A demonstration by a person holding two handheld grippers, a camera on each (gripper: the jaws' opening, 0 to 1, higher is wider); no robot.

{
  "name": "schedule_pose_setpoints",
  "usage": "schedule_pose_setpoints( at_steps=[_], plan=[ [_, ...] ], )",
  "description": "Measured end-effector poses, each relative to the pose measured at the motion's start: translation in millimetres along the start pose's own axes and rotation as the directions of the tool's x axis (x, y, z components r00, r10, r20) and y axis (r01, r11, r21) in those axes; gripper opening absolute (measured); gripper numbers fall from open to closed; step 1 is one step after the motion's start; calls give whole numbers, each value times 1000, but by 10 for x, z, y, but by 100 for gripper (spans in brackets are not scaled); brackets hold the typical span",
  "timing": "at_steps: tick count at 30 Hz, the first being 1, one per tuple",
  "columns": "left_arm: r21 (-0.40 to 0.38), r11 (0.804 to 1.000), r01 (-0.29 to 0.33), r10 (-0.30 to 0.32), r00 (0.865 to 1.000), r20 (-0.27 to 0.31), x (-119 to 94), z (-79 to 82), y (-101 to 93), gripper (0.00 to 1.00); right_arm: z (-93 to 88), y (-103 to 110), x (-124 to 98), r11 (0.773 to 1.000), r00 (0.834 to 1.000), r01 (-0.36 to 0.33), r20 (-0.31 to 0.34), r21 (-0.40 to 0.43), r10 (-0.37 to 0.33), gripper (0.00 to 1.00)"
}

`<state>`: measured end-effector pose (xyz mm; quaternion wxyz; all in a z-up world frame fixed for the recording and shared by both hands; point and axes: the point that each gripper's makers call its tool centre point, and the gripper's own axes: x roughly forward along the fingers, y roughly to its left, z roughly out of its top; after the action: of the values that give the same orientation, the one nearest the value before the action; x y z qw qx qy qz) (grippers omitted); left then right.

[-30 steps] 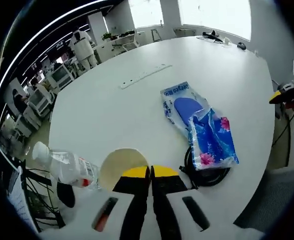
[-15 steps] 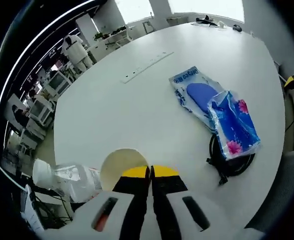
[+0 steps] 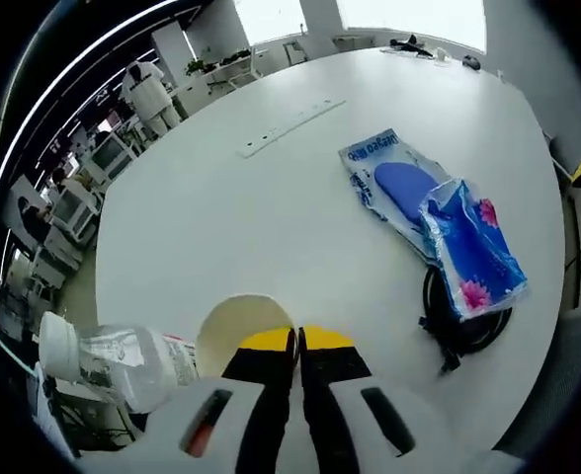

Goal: Arrange the tabletop items into an orderly group along one side of the table until the central work area is clear of visible clutter.

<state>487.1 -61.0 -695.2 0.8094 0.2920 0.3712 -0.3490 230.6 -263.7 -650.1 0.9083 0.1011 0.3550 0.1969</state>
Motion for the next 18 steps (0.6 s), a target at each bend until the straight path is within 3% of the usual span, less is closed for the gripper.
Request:
schedule_pose_setpoints(
  at_steps=[14, 18],
  plan=[
    [-6, 1000, 6, -6, 1000, -7, 61, -28, 13, 0, 69, -33, -40, 1000, 1000, -2, -4, -21, 1, 72],
    [8, 1000, 14, -14, 1000, -22, 80, -66, -9, 14, 68, -59, -50, 1000, 1000, -2, -8, -26, 2, 72]
  ],
)
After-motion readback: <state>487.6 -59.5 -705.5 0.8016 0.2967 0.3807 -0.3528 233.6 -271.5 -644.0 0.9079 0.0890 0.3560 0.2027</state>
